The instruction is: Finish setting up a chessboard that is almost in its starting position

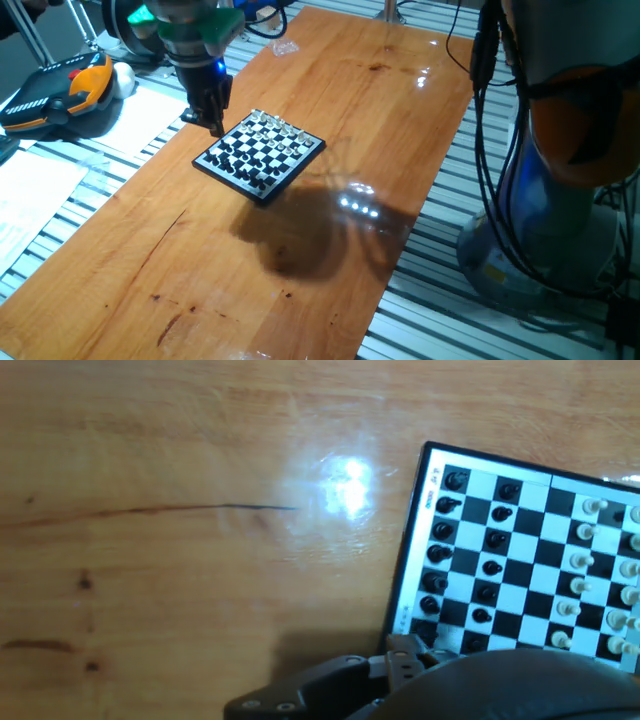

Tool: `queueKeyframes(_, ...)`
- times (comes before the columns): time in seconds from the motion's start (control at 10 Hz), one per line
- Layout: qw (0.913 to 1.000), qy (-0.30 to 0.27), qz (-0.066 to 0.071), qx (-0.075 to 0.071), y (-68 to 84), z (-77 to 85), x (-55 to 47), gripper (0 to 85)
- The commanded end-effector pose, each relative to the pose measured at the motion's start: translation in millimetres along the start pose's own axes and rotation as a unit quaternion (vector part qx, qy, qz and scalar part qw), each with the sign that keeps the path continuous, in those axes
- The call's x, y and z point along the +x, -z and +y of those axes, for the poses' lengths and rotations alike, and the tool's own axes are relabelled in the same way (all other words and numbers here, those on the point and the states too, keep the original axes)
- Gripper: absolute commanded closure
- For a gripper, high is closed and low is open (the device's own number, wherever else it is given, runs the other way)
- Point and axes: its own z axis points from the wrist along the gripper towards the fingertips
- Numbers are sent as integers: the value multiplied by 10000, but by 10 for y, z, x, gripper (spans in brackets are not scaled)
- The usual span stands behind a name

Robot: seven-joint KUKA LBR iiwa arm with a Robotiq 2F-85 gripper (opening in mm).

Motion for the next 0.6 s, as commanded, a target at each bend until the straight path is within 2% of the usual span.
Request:
queueKeyframes(0.0, 10000, -1, -20, -34, 15, 17, 4, 850)
queueKeyframes(0.2, 10000, -67, -31, 13, 39, 55, 1, 850)
queueKeyframes(0.4, 9999, -99, 51, -25, 48, 55, 18, 850)
queueKeyframes(0.5, 9999, -98, 37, -1, 38, 60, 15, 850)
